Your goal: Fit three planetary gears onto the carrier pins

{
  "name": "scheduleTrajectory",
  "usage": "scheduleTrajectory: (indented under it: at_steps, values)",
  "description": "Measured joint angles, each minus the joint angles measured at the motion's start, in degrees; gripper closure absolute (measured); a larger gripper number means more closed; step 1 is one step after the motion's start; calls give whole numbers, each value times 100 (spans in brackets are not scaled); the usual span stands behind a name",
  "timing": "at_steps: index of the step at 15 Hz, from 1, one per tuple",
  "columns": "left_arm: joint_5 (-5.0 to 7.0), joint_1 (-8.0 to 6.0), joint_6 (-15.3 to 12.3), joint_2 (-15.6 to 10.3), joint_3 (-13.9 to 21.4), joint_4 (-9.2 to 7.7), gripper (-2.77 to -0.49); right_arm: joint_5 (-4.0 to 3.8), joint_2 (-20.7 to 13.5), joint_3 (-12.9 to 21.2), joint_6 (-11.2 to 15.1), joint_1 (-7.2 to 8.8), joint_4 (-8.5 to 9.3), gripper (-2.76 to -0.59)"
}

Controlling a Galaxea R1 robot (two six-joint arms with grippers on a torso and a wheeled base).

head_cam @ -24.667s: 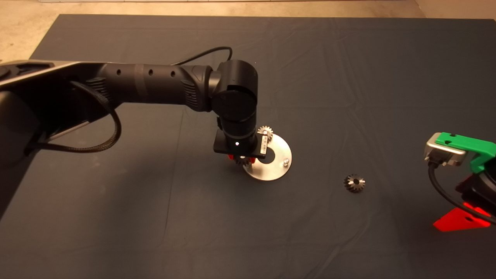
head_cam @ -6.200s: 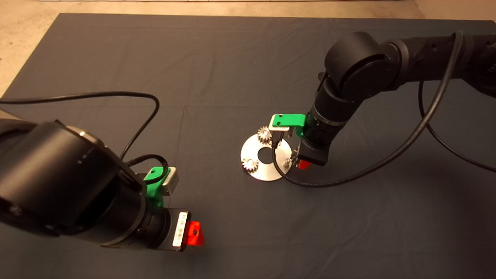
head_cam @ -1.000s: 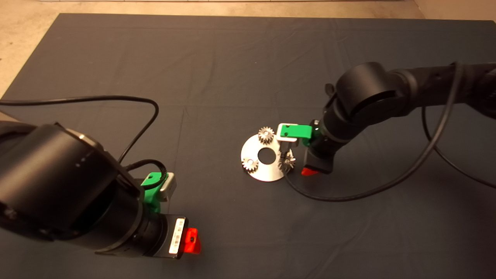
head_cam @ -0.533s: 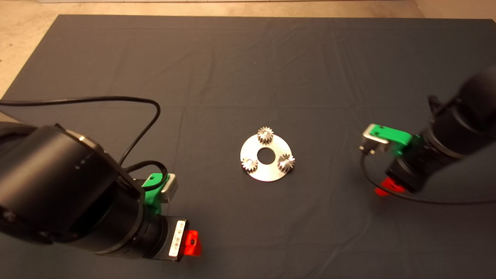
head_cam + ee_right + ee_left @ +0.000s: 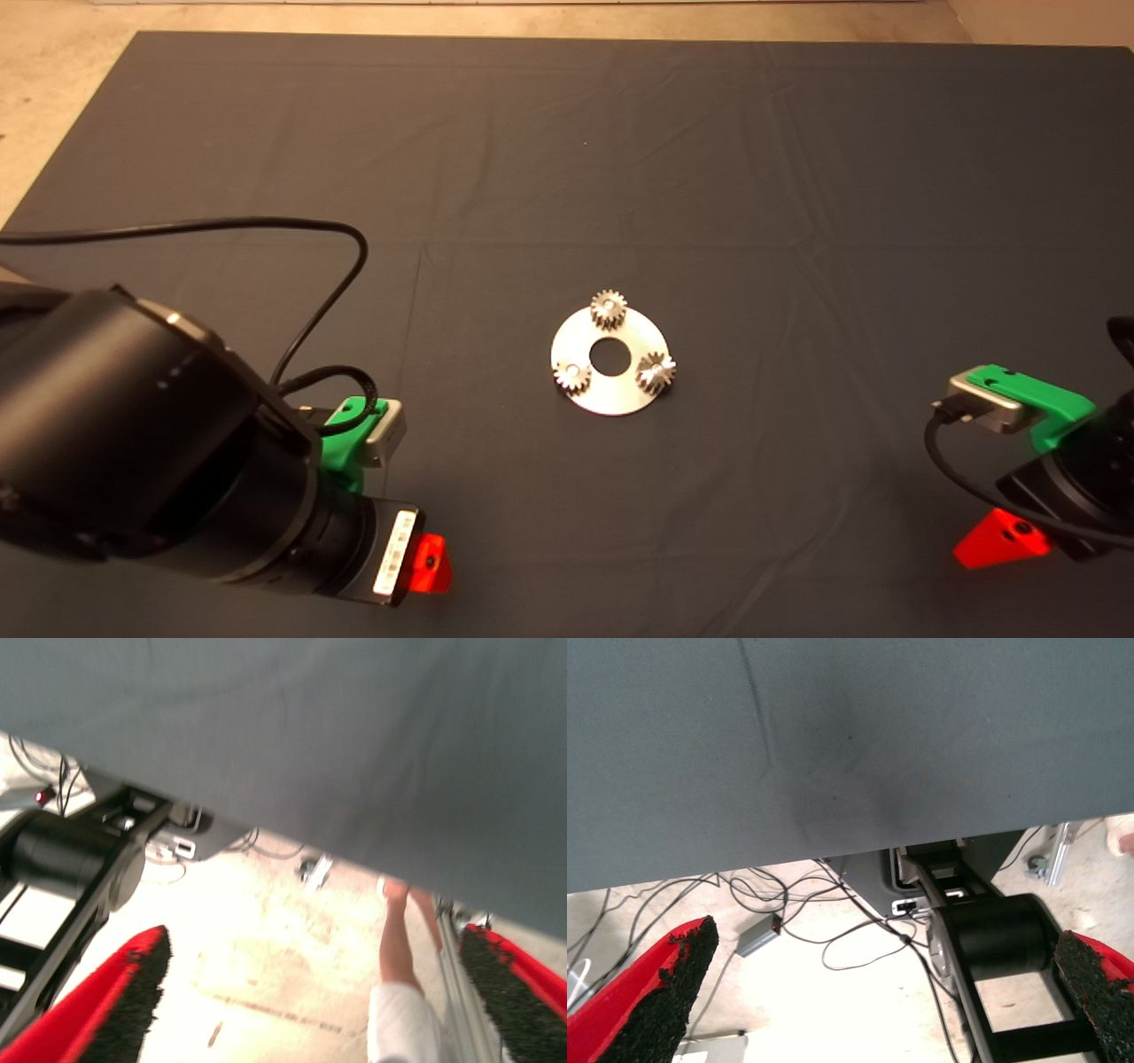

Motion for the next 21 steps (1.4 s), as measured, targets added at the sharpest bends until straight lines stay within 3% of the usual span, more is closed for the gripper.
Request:
scheduleTrajectory:
  at_steps: [6, 7, 11, 21]
  values:
    - [0, -2, 50, -1, 11, -60, -275, -11, -226, 113, 205, 88, 273, -262]
    - [0, -2, 52, -3, 11, -71, -275, -9, -243, 121, 219, 137, 285, -273]
    - [0, -2, 59, -3, 11, -83, -275, -15, -320, 156, 263, 330, 337, -275]
    - [0, -2, 74, -90, 11, -88, -275, -17, -337, 188, 277, 516, 376, -275]
